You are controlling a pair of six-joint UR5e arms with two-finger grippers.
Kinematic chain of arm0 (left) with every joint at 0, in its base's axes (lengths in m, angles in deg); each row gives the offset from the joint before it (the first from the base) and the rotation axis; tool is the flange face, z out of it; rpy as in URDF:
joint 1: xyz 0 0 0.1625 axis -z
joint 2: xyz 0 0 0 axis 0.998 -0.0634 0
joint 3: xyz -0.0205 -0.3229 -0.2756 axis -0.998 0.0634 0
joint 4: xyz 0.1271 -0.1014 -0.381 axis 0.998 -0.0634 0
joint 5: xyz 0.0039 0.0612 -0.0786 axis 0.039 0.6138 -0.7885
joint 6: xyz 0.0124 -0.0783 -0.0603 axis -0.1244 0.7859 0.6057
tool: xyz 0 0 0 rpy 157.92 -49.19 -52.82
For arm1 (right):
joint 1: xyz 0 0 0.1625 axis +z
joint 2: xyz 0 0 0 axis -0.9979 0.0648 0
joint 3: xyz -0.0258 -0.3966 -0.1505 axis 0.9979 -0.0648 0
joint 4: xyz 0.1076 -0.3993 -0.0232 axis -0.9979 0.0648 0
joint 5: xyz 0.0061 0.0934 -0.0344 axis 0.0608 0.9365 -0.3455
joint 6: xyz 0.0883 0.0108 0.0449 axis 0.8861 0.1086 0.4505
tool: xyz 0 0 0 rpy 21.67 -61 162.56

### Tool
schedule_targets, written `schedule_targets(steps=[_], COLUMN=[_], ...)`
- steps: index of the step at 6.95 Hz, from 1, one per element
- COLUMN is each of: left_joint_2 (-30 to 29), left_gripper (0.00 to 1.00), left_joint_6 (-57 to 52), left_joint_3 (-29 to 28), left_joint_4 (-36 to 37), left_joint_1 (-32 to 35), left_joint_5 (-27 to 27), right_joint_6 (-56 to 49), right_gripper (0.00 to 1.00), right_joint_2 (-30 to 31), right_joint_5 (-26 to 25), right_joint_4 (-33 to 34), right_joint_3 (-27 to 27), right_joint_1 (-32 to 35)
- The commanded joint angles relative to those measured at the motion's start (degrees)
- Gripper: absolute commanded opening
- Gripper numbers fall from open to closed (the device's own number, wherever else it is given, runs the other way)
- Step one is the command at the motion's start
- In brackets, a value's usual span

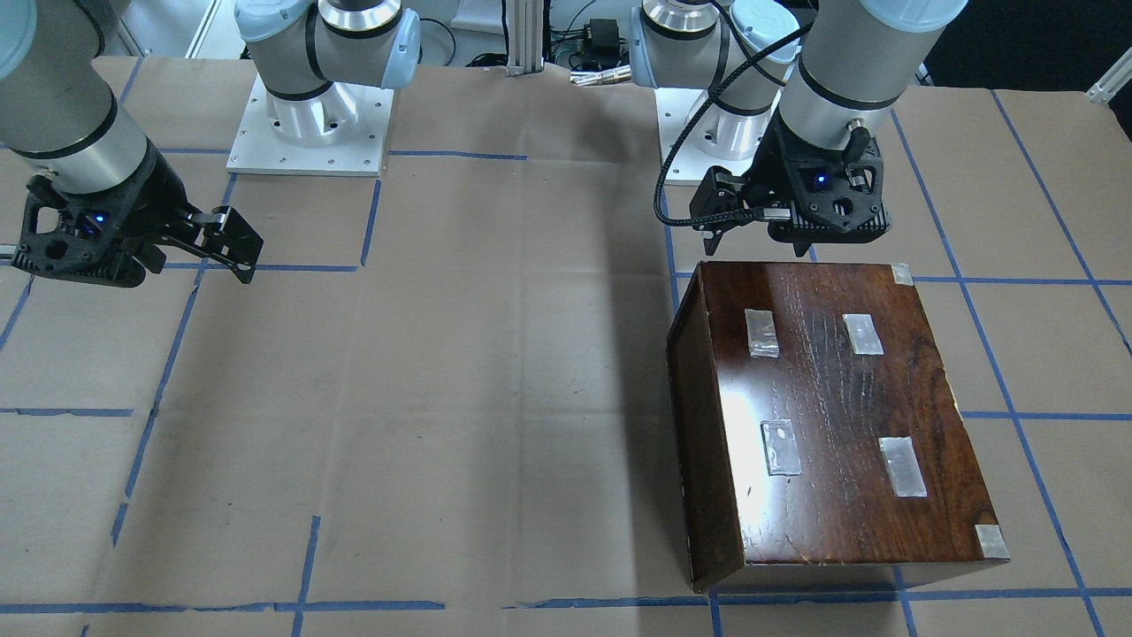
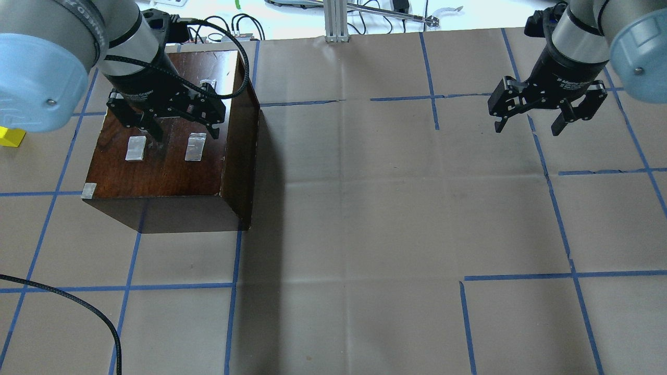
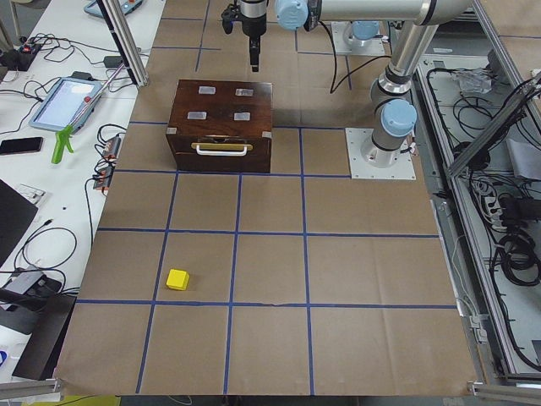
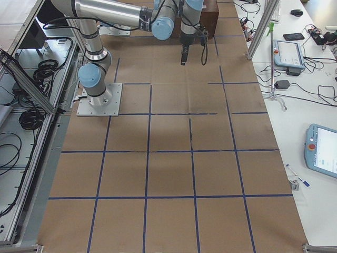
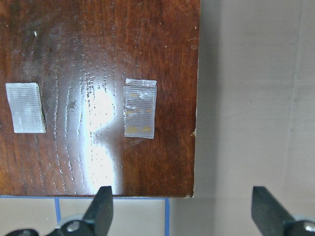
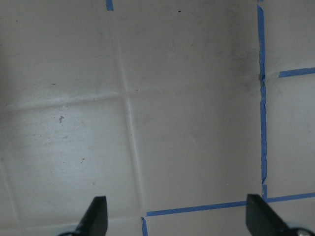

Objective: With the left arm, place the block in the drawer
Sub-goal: 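Move the left gripper down beside the cabinet to the white drawer handle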

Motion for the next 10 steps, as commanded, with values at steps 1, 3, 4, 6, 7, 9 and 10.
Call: schedule_targets(steps=[1,3,4,6,7,9,10], left_joint_2=[0.2,0.2,-0.3,-0.4,-0.8,-1.2,-1.2], left_gripper=[0.99,0.99,0.99,0.99,0.99,0.99,0.99], left_joint_6=[0.0,0.0,-0.1,-0.7,-1.1,-2.6,-6.6], left_joint_3=[0.0,-0.1,-0.2,-0.3,-0.5,-0.8,-0.8], left_joint_4=[0.1,0.1,0.3,1.9,2.2,5.6,5.7], left_joint_1=[0.0,0.0,-0.2,-2.1,-4.1,-8.6,-11.8], left_joint_5=[0.0,-0.2,-0.2,-0.3,-0.3,-0.4,-0.9], right_joint_6=[0.0,0.0,0.0,0.0,0.0,0.0,0.0], right_gripper=[1.00,1.00,1.00,1.00,1.00,1.00,1.00], right_joint_2=[0.1,0.0,0.0,0.0,0.0,0.0,0.0], right_joint_5=[0.0,0.0,0.0,0.0,0.0,0.0,0.0], right_joint_4=[0.0,0.0,0.0,0.0,0.0,0.0,0.0], right_joint_3=[0.0,0.0,0.0,-0.1,0.0,0.0,0.0], right_joint_1=[0.0,0.0,0.0,0.0,0.0,0.0,0.0])
